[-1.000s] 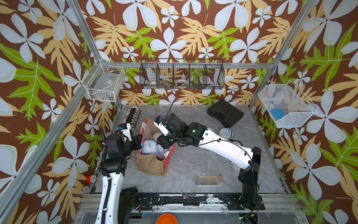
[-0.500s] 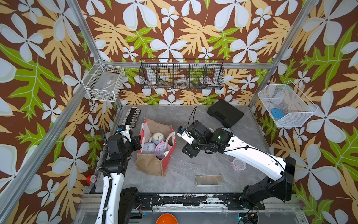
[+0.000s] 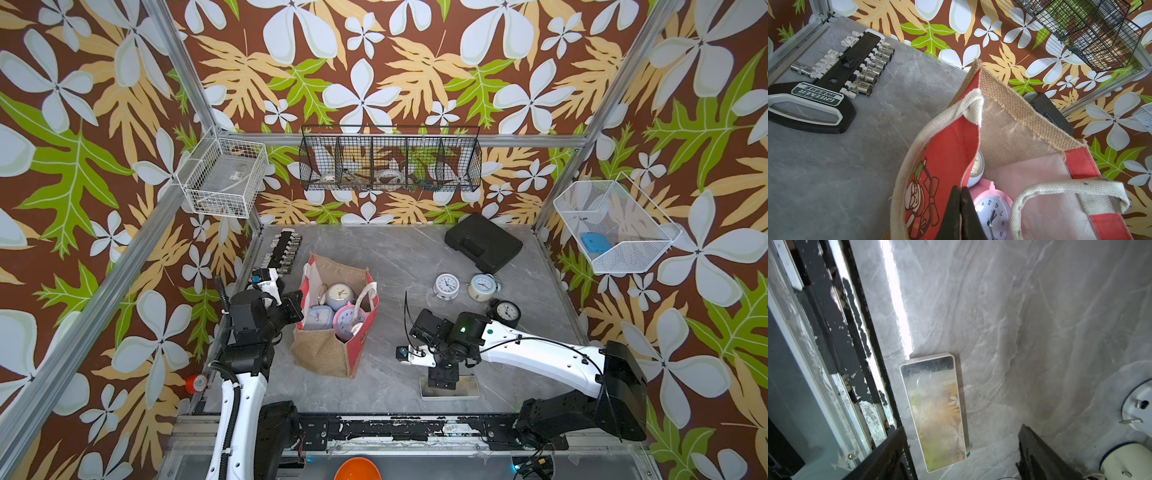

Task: Put the alarm clock into the canvas bag
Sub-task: Pick up the alarm from the center of the board.

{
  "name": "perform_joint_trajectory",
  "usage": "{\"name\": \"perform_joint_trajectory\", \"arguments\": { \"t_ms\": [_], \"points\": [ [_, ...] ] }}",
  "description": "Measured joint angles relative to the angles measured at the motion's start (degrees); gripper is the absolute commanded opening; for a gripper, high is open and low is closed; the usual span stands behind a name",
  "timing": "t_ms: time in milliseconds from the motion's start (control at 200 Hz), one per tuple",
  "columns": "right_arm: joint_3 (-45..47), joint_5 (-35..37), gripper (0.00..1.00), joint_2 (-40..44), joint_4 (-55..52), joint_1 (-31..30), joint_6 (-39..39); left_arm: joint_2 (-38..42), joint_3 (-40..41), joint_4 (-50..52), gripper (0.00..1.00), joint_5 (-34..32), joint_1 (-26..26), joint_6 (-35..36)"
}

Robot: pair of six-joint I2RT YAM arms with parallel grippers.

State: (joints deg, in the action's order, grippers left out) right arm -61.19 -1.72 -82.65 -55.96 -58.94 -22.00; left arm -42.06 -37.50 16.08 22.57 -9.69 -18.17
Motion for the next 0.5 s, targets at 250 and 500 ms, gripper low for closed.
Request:
{"name": "perform_joint_trajectory", "arguments": {
  "t_ms": [250,500],
  "points": [
    [3.34,-1.31,0.87,-1.95,1.25,-1.84,-0.66,0.28,0.02,0.00,0.00,-0.02,0.00,0.00],
    [3.82,-1.81,0.87,-5.97,1.90,-2.73,-0.74,0.79,0.07,0.00,0.00,-0.07,0.00,0.00]
  ]
}}
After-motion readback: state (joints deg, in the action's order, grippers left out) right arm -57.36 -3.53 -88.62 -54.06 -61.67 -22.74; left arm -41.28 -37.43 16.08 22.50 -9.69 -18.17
